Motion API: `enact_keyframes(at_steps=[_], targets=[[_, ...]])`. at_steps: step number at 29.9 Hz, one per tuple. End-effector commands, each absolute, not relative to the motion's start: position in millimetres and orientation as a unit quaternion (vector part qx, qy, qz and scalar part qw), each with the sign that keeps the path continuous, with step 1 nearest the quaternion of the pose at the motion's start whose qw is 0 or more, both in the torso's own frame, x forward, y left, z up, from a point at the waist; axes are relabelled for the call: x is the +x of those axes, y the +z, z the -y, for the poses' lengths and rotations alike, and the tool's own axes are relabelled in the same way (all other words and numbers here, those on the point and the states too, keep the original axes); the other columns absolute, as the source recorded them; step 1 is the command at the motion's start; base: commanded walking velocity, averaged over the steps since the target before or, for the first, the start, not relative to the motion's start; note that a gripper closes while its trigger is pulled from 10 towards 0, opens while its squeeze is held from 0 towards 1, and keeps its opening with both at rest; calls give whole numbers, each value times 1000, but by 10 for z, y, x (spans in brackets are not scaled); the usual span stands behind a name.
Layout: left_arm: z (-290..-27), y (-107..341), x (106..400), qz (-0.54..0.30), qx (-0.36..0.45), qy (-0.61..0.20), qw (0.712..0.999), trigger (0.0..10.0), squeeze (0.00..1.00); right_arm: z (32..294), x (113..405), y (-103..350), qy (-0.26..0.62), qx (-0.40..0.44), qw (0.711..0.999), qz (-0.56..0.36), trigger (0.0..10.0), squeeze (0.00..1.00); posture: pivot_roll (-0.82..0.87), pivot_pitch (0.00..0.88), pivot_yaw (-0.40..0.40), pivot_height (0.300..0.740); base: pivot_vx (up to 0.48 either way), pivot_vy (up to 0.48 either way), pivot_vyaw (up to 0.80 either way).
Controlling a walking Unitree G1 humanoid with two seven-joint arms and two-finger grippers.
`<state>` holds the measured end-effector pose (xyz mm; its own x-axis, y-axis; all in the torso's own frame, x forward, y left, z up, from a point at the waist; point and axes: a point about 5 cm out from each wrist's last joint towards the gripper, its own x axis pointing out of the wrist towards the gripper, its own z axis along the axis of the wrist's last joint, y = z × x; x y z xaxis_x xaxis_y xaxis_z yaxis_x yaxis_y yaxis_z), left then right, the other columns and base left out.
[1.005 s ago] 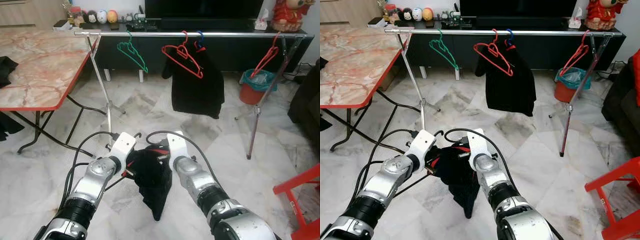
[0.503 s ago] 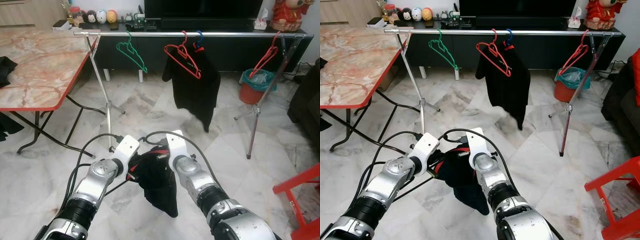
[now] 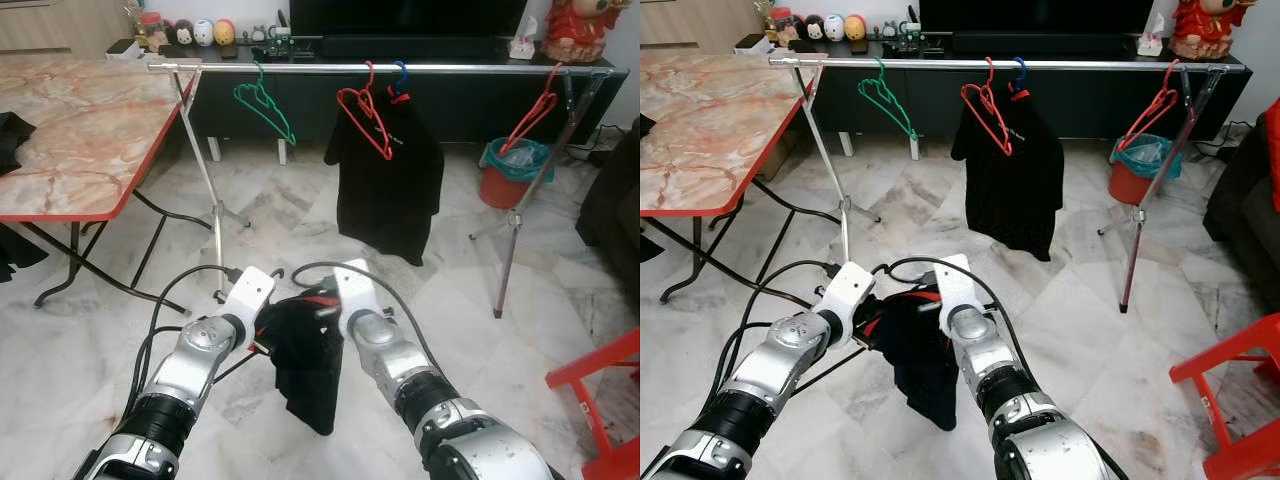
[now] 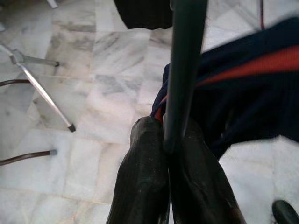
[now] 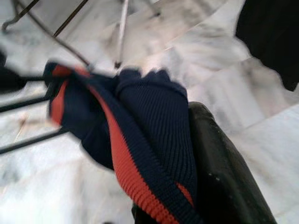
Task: Hang hanger
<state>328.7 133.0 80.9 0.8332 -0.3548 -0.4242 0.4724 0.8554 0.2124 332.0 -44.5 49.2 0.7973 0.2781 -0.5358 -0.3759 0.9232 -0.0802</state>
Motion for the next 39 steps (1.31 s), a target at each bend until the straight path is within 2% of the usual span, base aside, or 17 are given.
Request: enact_keyframes(at_steps=[1, 7, 10, 14, 17, 21, 27, 30, 35, 37, 39], targets=[[-1380, 903, 3355, -165, 156, -195, 954, 10000, 0, 313, 3274, 503, 199, -82, 939, -269, 10000, 0, 82, 0, 11, 740, 0, 0, 0], [-1413, 983, 3406, -141, 145, -171, 964, 10000, 0, 261, 3240, 485, 216, -77, 932, -280, 10000, 0, 83, 0, 12, 740, 0, 0, 0], [-1395, 1064, 3438, -113, 122, -168, 972, 10000, 0, 184, 3226, 525, 244, -49, 928, -279, 10000, 0, 80, 0, 12, 740, 0, 0, 0], [-1260, 1065, 3374, -113, 73, -234, 963, 10000, 0, 94, 3233, 615, 275, -44, 929, -242, 10000, 0, 80, 0, 12, 740, 0, 0, 0], [-1156, 1035, 3268, -118, 53, -298, 946, 10000, 0, 44, 3233, 656, 292, -39, 926, -234, 10000, 0, 84, 0, 14, 740, 0, 0, 0], [-1136, 1008, 3245, -123, 43, -302, 944, 10000, 0, -14, 3223, 698, 298, -9, 923, -243, 10000, 0, 84, 0, 12, 740, 0, 0, 0], [-1090, 1036, 3225, -115, 39, -333, 935, 10000, 0, -94, 3179, 717, 332, -23, 914, -233, 10000, 0, 83, 0, 14, 740, 0, 0, 0], [-1073, 1052, 3201, -113, 29, -347, 931, 10000, 0, -69, 3175, 694, 336, -55, 913, -227, 10000, 0, 83, 0, 15, 740, 0, 0, 0], [-1053, 1039, 3112, -117, 27, -386, 915, 10000, 0, 140, 3246, 641, 304, -142, 917, -214, 10000, 0, 84, 0, 14, 740, 0, 0, 0], [-1053, 1025, 3095, -121, 31, -392, 911, 10000, 0, 184, 3263, 630, 289, -141, 921, -221, 10000, 0, 84, 0, 14, 740, 0, 0, 0], [-1083, 986, 3093, -133, 54, -385, 912, 10000, 0, 261, 3329, 672, 248, -105, 935, -229, 10000, 0, 84, 0, 15, 740, 0, 0, 0]])
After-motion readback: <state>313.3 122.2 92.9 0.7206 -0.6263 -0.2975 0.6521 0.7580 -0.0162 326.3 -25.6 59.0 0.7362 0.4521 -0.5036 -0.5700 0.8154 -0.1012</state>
